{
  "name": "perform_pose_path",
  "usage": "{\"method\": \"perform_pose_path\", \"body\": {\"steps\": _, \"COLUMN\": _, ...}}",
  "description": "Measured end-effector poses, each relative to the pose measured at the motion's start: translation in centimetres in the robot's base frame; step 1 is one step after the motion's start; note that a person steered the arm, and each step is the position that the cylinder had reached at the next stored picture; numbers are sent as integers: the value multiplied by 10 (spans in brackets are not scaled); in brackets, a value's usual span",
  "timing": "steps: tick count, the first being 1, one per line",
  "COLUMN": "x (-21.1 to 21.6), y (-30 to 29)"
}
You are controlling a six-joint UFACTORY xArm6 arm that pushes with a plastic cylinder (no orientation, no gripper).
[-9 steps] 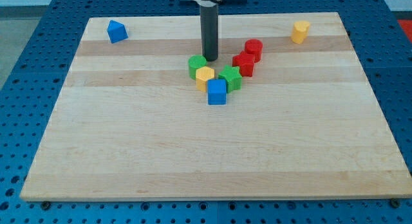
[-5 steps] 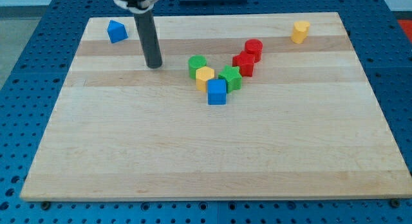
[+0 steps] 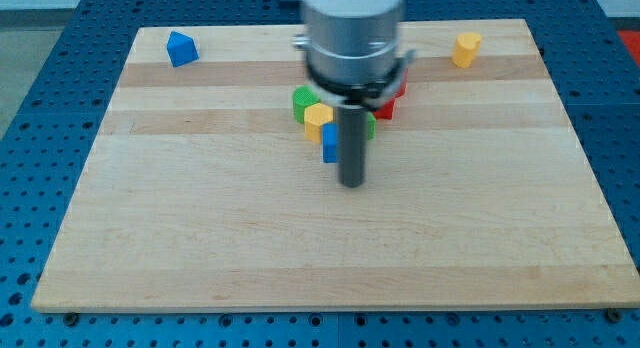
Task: Touch the green star
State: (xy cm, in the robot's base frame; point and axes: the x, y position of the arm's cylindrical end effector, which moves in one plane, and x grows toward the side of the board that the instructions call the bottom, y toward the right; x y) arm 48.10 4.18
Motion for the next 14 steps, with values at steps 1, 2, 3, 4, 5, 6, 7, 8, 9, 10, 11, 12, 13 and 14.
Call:
{"method": "perform_pose_path", "body": {"steps": 1, "x": -2, "y": 46}}
{"method": "perform_pose_path", "body": {"steps": 2, "x": -16, "y": 66}}
{"method": "perform_pose_path", "body": {"steps": 3, "x": -32, "y": 70}}
{"method": "perform_pose_path", "body": {"steps": 4, "x": -53, "y": 70}}
{"method": "perform_pose_path", "body": {"steps": 5, "x": -71, "y": 70}}
{"method": "perform_pose_path", "body": {"steps": 6, "x": -75, "y": 67}}
{"method": "perform_pose_path", "body": {"steps": 7, "x": -75, "y": 55}}
{"method": "perform_pose_path", "body": {"steps": 8, "x": -75, "y": 41}}
{"method": "perform_pose_path", "body": {"steps": 9, "x": -75, "y": 29}}
{"method": "perform_pose_path", "body": {"steps": 10, "x": -75, "y": 22}}
{"method": "perform_pose_path", "body": {"steps": 11, "x": -75, "y": 15}}
{"method": "perform_pose_path", "body": {"steps": 12, "x": -75, "y": 14}}
{"method": "perform_pose_path", "body": {"steps": 13, "x": -75, "y": 14}}
{"method": "perform_pose_path", "body": {"steps": 14, "x": -63, "y": 14}}
